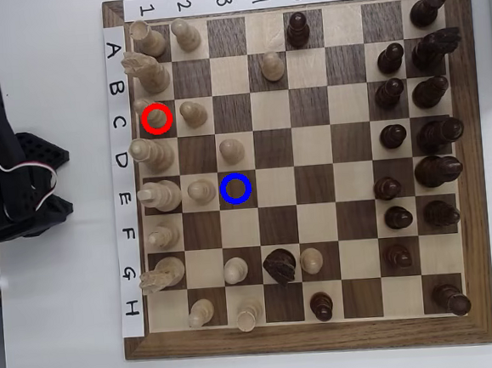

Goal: Move the piece to destination

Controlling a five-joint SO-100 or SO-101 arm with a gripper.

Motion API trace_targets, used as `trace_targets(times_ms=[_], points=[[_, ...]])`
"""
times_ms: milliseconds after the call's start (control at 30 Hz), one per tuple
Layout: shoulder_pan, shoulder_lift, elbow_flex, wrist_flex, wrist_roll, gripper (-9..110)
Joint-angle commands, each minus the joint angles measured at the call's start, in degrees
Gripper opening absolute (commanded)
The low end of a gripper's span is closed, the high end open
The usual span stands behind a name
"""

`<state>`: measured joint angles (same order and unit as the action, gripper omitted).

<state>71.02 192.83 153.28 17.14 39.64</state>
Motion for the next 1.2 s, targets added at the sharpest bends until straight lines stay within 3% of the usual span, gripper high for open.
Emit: trace_targets(times_ms=[0,100,333,400,600,800,900,967,1167], points=[[-12.74,3.34,-14.77,-4.39,13.45,0],[-16.79,2.81,-14.85,-8.53,12.74,0],[-25.58,1.49,-15.47,-13.62,29.44,0],[-29.00,1.76,-14.85,-14.50,29.88,0],[-33.75,3.34,-13.18,-11.16,35.68,0],[-36.83,3.34,-14.59,-7.65,34.37,3],[-36.21,2.81,-14.85,-7.12,38.58,4],[-37.62,2.37,-15.73,-6.42,39.55,11],[-41.66,1.67,-14.06,-5.36,38.23,10]])
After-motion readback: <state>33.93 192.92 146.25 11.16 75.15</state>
